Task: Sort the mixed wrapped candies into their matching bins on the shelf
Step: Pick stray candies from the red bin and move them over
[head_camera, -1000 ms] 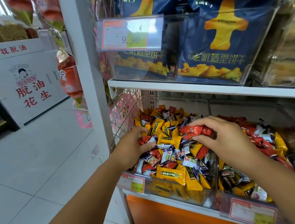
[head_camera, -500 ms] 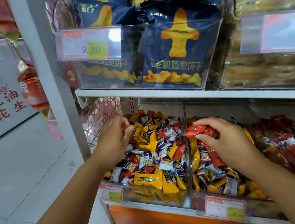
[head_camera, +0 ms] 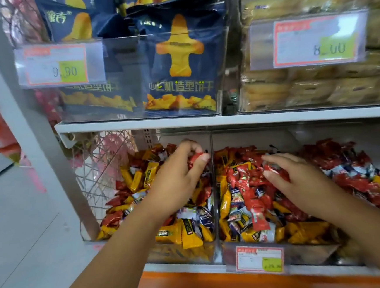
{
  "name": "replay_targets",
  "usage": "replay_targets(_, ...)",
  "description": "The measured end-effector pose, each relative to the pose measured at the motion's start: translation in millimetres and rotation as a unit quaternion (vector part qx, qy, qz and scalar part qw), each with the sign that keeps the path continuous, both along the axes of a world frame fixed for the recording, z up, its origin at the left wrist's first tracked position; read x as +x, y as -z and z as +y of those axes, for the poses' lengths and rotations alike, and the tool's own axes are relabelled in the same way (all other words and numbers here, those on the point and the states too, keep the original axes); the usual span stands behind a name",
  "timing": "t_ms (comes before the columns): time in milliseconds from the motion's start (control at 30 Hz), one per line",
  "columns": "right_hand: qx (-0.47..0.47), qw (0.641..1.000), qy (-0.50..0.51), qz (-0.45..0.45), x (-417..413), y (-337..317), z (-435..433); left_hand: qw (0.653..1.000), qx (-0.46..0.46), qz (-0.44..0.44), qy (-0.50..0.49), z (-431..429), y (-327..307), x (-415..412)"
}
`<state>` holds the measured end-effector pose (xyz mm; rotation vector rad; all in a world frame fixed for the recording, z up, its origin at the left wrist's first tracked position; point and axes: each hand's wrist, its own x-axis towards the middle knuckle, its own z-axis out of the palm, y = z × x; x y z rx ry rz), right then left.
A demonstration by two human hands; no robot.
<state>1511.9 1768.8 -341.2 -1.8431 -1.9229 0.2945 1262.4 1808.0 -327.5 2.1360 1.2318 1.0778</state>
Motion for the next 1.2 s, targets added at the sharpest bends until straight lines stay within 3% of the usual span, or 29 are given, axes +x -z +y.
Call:
replay_targets(133,0.024,1.000,0.003,0.016,7.2,-1.2,-0.8,0.993,0.059,0.089,0.051,-5.9,1.7,52.0)
replay_targets(267,0.016,1.000,-0.013,0.010,11.9,-3.2,-2.4,0.965,0.076,0.244,0.058,-2.1,13.1,67.6)
replay_targets(333,-0.009,1.000,-0.029,-0.001,14.8,-3.1,-3.1,0.968,0.066,0.229,0.081,-1.1,12.7,62.5)
replay_targets(400,-0.029,0.999,-0.044,-0.005,13.9,-1.6,-4.4,0.984,0.046,0.153,0.084,-3.8,9.0,55.0)
replay_targets(500,-0.069,0.995,-0.059,-0.038,-0.7,2.3,-8.1,0.991,0.058,0.118,0.036,-7.1,9.9,34.7)
replay_targets(700,-0.069,0.969,-0.114,-0.209,-47.7,24.3,-2.3,0.983,0.057,0.172,-0.033,-18.4,17.3,-19.4)
replay_targets(867,-0.094,0.963,-0.036,-0.249,-40.9,31.1,32.1,0.966,0.003,0.248,-0.070,-28.5,26.3,-72.9)
replay_targets(1000,-0.190,0.950,-0.008,-0.249,-45.8,0.9,37.2,0.955,-0.062,0.271,-0.104,-42.9,36.9,-114.1)
replay_targets(1033,-0.181,0.951,-0.003,-0.251,-51.6,-10.7,33.8,0.955,-0.068,0.269,-0.109,-46.8,37.3,-121.8)
replay_targets(1100,-0.061,0.975,-0.018,-0.214,-69.7,-33.5,22.1,0.956,-0.072,0.263,-0.107,-54.8,36.6,-132.3)
replay_targets(1167,0.067,0.988,-0.112,-0.076,-99.0,-48.8,11.3,0.957,-0.075,0.263,-0.099,-61.5,36.6,-136.3)
replay_targets(1200,0.079,0.982,-0.168,-0.029,-116.6,-51.7,7.9,0.956,-0.069,0.267,-0.097,-63.7,36.2,-136.2)
